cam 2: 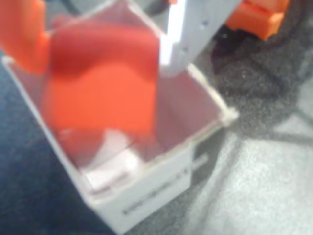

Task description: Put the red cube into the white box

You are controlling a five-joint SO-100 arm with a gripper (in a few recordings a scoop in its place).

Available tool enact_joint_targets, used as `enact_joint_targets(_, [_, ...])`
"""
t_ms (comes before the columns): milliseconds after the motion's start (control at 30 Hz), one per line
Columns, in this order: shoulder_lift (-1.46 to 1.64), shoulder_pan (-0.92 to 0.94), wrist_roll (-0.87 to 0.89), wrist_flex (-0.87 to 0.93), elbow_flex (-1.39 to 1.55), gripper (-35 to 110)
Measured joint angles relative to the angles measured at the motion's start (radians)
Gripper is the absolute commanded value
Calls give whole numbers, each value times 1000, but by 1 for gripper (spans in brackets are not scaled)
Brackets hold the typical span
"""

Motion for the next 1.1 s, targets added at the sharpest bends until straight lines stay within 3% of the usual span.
enact_joint_targets(133, [64, 6, -12, 2, 25, 15])
enact_joint_targets(267, [117, 15, -14, 2, 49, 0])
enact_joint_targets(600, [66, -21, 29, -49, 29, 0])
enact_joint_targets(867, [-196, -192, 41, -81, -204, 0])
enact_joint_targets(1100, [-229, -505, 132, -91, -252, 0])
